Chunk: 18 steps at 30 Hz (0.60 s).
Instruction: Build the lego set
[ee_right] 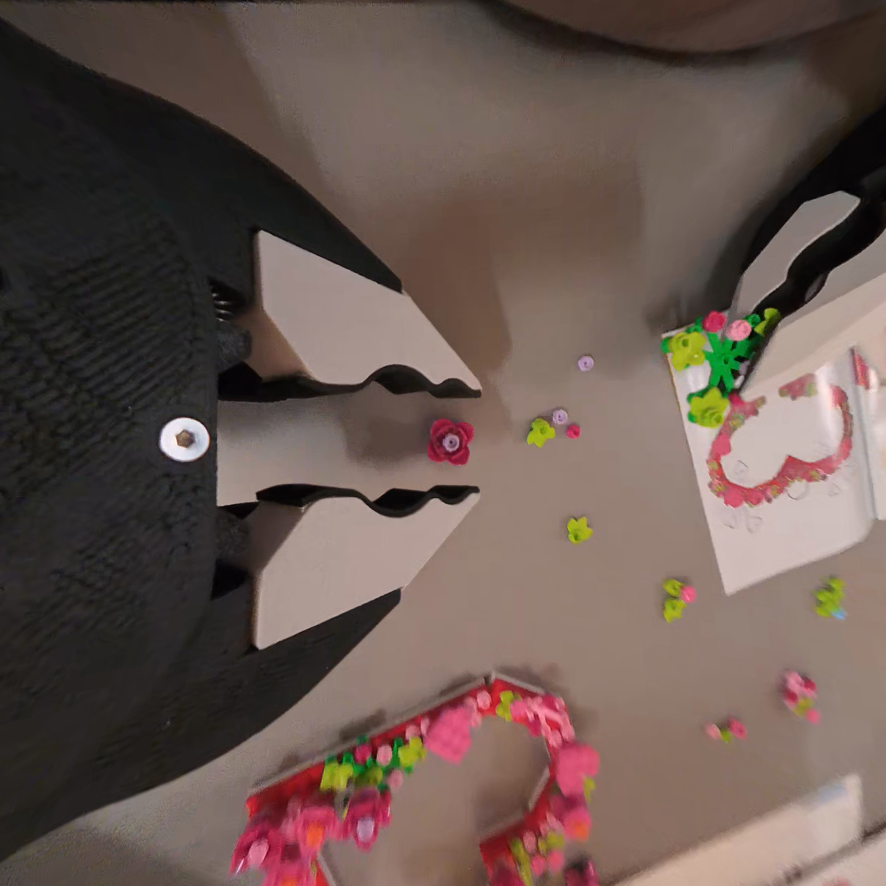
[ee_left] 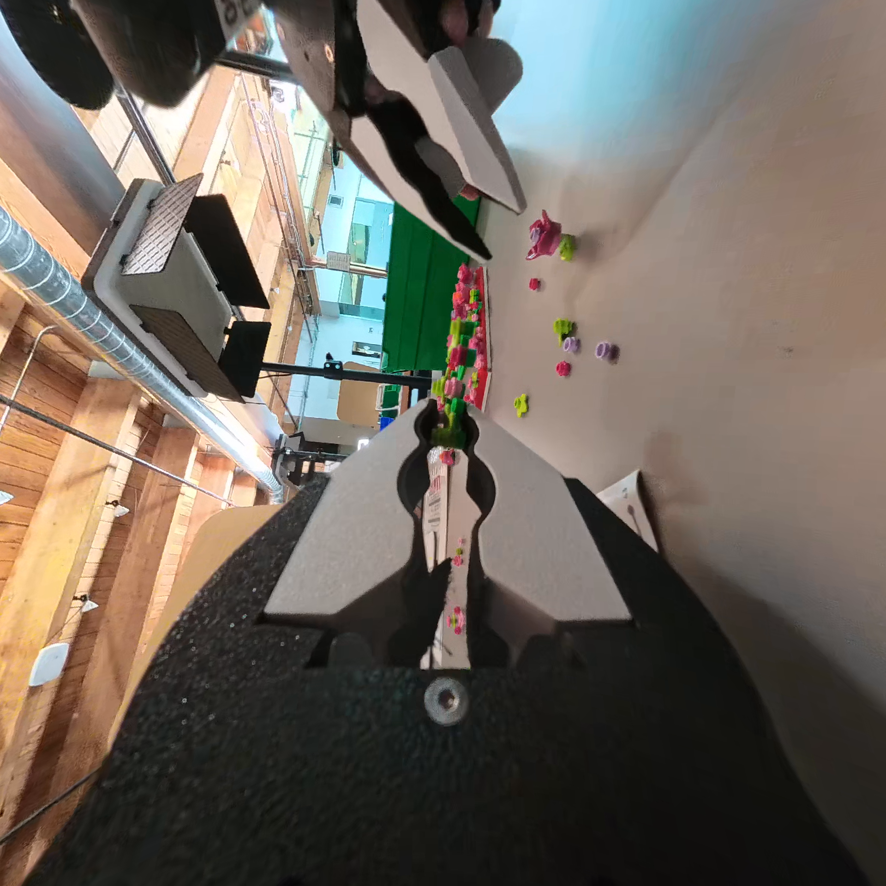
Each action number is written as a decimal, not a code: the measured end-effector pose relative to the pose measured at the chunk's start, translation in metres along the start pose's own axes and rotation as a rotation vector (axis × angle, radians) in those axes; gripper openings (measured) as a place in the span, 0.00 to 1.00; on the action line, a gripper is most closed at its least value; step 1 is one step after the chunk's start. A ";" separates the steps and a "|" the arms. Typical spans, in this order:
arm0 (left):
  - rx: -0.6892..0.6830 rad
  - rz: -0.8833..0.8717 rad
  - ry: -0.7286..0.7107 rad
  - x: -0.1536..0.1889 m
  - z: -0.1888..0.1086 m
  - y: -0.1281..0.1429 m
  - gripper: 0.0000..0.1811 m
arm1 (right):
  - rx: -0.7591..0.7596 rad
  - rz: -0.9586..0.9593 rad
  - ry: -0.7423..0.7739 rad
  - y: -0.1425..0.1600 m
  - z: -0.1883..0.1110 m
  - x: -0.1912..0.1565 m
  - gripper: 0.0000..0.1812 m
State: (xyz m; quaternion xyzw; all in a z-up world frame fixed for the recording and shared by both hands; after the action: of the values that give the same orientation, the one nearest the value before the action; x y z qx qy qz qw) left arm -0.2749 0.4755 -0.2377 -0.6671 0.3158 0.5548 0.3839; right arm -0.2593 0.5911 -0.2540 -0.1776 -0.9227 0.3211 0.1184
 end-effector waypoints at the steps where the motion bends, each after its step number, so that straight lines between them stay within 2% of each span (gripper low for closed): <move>1: 0.004 0.006 0.001 0.001 0.000 0.000 0.03 | -0.015 -0.001 -0.028 0.003 0.004 -0.003 0.19; 5: 0.009 0.004 0.011 0.002 0.000 0.000 0.03 | -0.132 -0.061 -0.029 0.017 0.016 -0.003 0.19; 7: 0.017 0.002 0.016 0.003 0.000 -0.001 0.04 | -0.125 -0.055 -0.016 0.016 0.019 0.000 0.11; 9: 0.030 -0.002 0.013 0.003 -0.001 -0.003 0.04 | -0.098 -0.036 -0.020 0.009 0.017 0.003 0.11; 11: 0.042 -0.009 0.014 0.002 -0.002 -0.004 0.04 | -0.002 -0.016 -0.031 -0.012 0.011 0.003 0.11; 14: 0.076 -0.033 0.037 0.003 -0.004 -0.008 0.03 | 0.136 -0.009 -0.136 -0.053 0.001 -0.013 0.11; 18: 0.092 -0.031 0.018 0.001 -0.006 -0.011 0.03 | 0.103 -0.087 -0.207 -0.079 0.006 -0.030 0.11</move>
State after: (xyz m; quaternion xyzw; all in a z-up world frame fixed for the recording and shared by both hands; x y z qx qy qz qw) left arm -0.2625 0.4762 -0.2361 -0.6584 0.3339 0.5278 0.4200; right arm -0.2541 0.5178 -0.2117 -0.0967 -0.9191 0.3794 0.0453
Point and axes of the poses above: each gripper's, where its closed fingertips meet, z out along the fingers, y out of its underside, x = y × z across the jaws, the point moved 2 cm from there along -z, back along the fingers, and after that the axes turned 5 degrees about -x, right-handed, at the moved point
